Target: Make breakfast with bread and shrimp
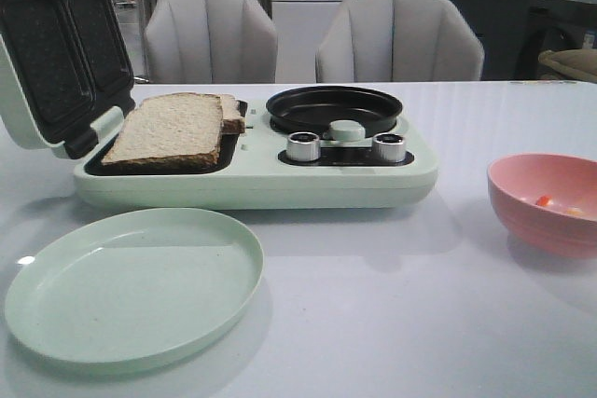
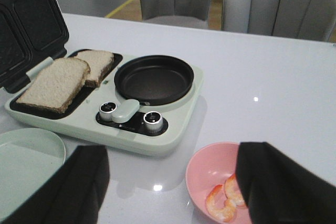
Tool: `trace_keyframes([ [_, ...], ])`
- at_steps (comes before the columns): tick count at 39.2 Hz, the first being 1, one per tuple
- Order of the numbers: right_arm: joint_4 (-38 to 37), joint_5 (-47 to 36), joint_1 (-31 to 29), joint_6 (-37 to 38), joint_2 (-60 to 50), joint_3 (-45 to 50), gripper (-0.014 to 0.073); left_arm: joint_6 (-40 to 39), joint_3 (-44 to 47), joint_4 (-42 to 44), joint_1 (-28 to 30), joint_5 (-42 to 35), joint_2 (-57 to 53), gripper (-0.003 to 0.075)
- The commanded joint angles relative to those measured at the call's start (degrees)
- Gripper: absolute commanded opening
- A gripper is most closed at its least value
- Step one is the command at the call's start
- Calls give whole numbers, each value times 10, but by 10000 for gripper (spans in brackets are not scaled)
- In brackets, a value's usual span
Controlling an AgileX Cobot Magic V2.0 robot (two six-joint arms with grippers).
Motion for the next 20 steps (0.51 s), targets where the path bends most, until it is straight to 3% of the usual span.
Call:
trace_keyframes([
  [1, 0, -81, -3, -2, -60, 33, 600, -5, -15, -1, 2, -52, 8, 625],
  [10, 0, -99, -3, -2, -179, 123, 600, -5, -15, -1, 2, -52, 8, 625],
  [20, 0, -97, -3, -2, -190, 147, 600, -5, -15, -18, 2, -37, 8, 625],
])
